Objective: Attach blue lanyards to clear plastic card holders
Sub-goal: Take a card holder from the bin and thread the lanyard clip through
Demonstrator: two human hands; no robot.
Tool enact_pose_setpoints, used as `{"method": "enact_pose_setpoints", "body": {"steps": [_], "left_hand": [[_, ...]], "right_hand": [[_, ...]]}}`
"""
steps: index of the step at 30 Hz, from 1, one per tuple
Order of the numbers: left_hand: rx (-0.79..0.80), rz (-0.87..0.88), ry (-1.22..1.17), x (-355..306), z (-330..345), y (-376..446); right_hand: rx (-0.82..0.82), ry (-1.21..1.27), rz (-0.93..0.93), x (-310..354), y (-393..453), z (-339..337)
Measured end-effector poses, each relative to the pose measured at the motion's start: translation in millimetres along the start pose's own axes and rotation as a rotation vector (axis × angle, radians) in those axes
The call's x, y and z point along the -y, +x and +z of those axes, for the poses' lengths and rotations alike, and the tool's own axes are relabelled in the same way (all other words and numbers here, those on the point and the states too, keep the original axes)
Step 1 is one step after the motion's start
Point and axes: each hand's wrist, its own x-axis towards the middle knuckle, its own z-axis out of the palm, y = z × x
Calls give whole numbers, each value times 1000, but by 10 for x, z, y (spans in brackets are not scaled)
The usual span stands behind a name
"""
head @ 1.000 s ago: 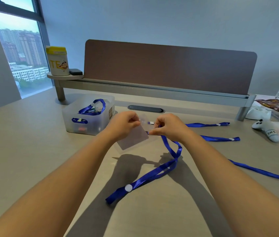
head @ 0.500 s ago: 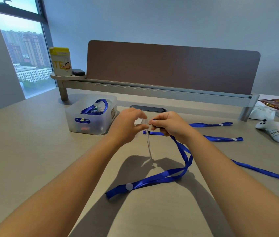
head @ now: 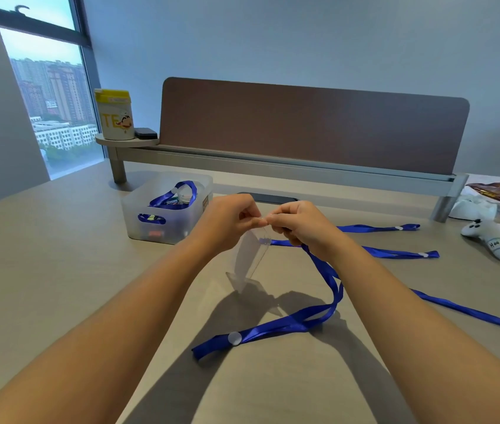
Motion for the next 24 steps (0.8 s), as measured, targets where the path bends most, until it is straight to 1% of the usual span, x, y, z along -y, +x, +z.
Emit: {"method": "enact_pose_setpoints", "body": {"steps": [5, 9, 11, 13, 15, 17, 21, 24], "left_hand": [[-57, 16, 1, 24, 13, -9], [-114, 24, -64, 8, 63, -15], [-141, -34, -162, -3, 90, -3], [-137, -127, -342, -21, 91, 10], [-98, -235, -570, -48, 64, 9], [-54, -332, -748, -50, 37, 11], [11, -466, -923, -27, -13, 4], [44, -526, -957, -8, -48, -7]], "right_hand": [[-26, 22, -4, 8, 14, 28], [-91, 77, -17, 3, 30, 65], [-124, 111, -32, 11, 36, 90], [-148, 136, -51, 24, 41, 114], [-162, 154, -71, 44, 45, 139], [-177, 158, -88, 60, 50, 157], [-178, 136, -111, 94, 55, 180], [-172, 115, -114, 117, 58, 202]]}}
